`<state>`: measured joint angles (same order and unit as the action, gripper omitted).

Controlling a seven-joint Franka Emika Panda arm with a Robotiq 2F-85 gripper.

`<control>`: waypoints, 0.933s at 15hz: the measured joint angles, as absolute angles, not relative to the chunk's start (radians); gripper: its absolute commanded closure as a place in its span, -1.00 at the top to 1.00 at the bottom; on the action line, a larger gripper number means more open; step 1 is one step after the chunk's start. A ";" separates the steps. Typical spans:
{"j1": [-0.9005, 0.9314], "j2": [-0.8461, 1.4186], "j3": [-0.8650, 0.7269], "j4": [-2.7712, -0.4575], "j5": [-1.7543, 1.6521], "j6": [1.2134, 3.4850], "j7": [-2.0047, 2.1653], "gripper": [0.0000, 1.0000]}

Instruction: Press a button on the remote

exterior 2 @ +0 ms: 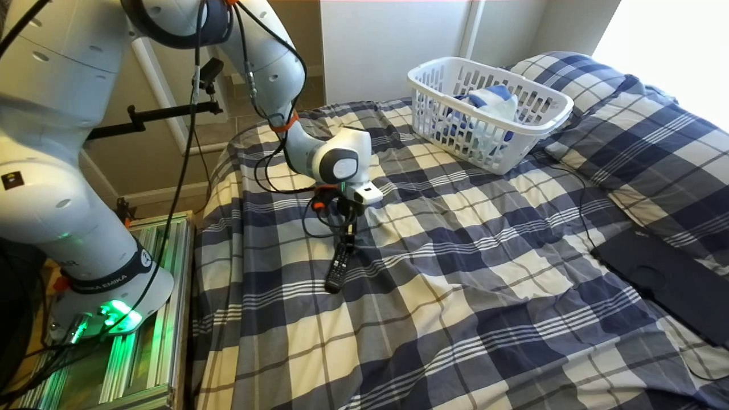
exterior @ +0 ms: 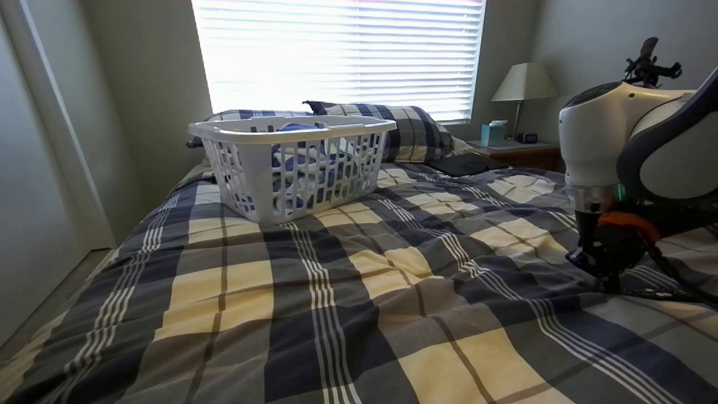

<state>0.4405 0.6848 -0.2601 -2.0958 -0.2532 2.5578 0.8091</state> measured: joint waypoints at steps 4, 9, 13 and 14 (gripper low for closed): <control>0.432 0.660 -0.299 -2.091 -0.256 2.558 0.836 -1.00; 0.369 0.510 -0.326 -2.144 -0.256 2.574 0.832 -1.00; 0.243 0.347 -0.234 -2.234 -0.186 2.613 0.715 -0.21; 0.207 0.306 -0.200 -2.261 -0.144 2.623 0.666 -0.09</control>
<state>0.2073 0.3055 -0.2001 -2.2605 -0.1439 2.6233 0.6657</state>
